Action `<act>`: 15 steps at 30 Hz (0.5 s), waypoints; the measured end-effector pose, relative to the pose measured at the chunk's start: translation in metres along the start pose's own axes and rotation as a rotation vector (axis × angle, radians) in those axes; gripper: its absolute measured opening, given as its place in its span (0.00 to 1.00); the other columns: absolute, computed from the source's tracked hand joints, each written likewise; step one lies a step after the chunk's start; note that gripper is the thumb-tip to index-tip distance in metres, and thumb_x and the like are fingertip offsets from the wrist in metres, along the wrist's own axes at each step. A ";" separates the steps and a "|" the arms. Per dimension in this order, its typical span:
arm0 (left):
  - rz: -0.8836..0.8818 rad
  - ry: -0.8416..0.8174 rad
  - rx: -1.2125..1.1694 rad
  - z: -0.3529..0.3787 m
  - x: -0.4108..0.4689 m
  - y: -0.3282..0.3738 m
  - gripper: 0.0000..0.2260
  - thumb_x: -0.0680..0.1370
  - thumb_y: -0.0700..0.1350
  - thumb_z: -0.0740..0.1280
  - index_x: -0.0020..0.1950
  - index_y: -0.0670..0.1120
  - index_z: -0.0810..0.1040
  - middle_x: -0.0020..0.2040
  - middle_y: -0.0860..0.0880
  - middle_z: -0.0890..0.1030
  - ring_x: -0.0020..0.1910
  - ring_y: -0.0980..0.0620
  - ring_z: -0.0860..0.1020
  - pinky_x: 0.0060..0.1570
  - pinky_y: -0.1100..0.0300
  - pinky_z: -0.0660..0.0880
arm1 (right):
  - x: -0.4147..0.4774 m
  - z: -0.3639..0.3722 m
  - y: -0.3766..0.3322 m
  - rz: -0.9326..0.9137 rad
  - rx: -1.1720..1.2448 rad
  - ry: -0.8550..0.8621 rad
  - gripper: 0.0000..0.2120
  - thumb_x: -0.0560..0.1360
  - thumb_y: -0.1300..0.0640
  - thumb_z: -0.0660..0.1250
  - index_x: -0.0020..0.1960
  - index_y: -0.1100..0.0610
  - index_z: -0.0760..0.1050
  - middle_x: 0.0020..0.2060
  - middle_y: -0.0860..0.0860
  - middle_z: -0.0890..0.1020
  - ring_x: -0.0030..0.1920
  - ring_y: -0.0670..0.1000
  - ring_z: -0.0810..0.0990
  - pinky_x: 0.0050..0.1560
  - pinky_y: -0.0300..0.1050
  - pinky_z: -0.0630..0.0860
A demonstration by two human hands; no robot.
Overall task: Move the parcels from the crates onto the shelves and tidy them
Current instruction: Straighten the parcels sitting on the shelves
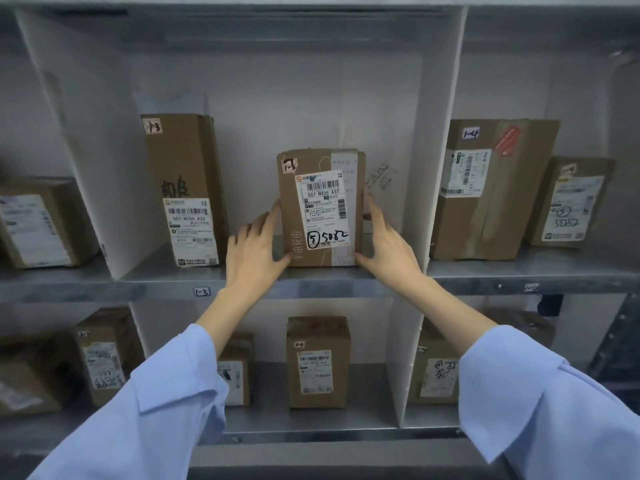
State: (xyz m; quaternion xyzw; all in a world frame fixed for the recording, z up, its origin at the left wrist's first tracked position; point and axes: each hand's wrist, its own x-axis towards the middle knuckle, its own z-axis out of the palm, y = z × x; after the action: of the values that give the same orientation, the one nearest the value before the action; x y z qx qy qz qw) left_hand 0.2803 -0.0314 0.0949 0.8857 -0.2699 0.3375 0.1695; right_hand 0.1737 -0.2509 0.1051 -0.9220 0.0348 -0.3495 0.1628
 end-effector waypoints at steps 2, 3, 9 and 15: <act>0.009 -0.001 0.008 0.002 0.004 0.001 0.43 0.73 0.57 0.72 0.80 0.52 0.51 0.73 0.44 0.70 0.67 0.40 0.70 0.59 0.46 0.69 | 0.003 0.001 0.001 0.015 -0.020 0.005 0.53 0.73 0.55 0.74 0.79 0.43 0.35 0.69 0.56 0.72 0.59 0.61 0.77 0.47 0.55 0.78; 0.010 -0.003 0.016 0.004 0.005 0.002 0.43 0.73 0.57 0.71 0.80 0.52 0.51 0.73 0.45 0.70 0.68 0.41 0.70 0.59 0.46 0.69 | 0.005 0.001 0.002 0.022 -0.023 0.006 0.53 0.73 0.56 0.74 0.79 0.43 0.35 0.68 0.56 0.72 0.59 0.61 0.77 0.47 0.56 0.78; -0.005 -0.008 -0.011 0.014 0.014 0.004 0.42 0.73 0.57 0.71 0.81 0.51 0.51 0.73 0.43 0.70 0.68 0.39 0.70 0.60 0.45 0.69 | 0.013 0.007 0.011 0.005 0.017 0.017 0.52 0.73 0.58 0.73 0.79 0.45 0.37 0.66 0.58 0.73 0.55 0.60 0.78 0.39 0.50 0.76; 0.014 -0.008 0.010 0.016 0.016 0.003 0.42 0.73 0.58 0.70 0.80 0.53 0.50 0.73 0.44 0.70 0.68 0.40 0.70 0.60 0.46 0.69 | 0.020 0.006 0.018 0.001 0.082 0.002 0.50 0.73 0.57 0.73 0.80 0.45 0.39 0.69 0.56 0.71 0.64 0.59 0.73 0.47 0.53 0.76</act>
State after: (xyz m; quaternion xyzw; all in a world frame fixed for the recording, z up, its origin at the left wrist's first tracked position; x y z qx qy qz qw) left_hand 0.2967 -0.0470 0.0948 0.8861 -0.2749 0.3364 0.1614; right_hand 0.1933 -0.2701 0.1072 -0.9142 0.0210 -0.3513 0.2007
